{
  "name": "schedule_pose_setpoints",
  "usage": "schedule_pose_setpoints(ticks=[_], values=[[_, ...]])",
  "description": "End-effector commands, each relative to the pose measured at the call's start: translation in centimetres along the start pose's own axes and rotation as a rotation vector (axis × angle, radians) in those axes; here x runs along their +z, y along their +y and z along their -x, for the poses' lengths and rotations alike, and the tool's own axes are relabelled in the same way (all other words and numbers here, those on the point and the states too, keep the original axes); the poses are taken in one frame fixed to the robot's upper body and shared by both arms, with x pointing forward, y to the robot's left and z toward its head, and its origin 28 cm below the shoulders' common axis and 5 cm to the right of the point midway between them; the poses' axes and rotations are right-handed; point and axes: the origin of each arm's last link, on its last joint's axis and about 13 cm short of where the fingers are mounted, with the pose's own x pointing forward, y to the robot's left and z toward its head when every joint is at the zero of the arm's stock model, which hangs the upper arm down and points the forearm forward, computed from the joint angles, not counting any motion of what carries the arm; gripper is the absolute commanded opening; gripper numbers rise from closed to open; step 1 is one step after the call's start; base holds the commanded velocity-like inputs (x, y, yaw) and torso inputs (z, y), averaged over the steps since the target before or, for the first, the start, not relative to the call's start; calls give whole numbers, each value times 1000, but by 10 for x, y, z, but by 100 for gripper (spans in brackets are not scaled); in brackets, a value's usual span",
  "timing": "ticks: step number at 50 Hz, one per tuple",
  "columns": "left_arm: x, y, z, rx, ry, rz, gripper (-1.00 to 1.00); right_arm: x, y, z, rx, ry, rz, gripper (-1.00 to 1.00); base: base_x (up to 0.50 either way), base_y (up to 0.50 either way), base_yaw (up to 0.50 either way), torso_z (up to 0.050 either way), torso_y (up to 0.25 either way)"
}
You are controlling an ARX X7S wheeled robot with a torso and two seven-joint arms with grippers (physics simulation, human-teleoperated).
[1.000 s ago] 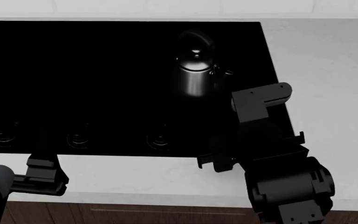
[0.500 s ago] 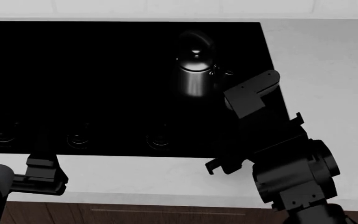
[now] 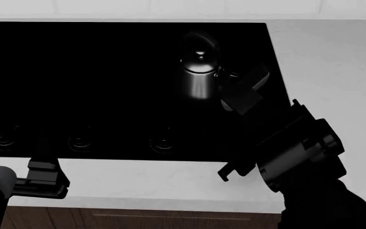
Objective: Turn on the front right burner of the stove.
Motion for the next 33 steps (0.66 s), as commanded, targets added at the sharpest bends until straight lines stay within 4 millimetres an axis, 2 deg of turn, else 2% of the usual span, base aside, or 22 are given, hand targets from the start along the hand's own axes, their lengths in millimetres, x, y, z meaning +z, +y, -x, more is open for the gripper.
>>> schedule_pose_setpoints(ticks=[1, 21, 33], values=[[-1, 0, 0, 1, 7, -2, 100, -3, -2, -1, 17, 78, 77, -100, 0, 0, 0, 0, 0], [-1, 0, -1, 2, 11, -4, 100, 8, -6, 4, 97, 88, 125, -100, -2, 0, -1, 0, 0], [-1, 0, -1, -1, 16, -4, 100, 23, -9, 9, 106, 70, 184, -100, -6, 0, -2, 0, 4]])
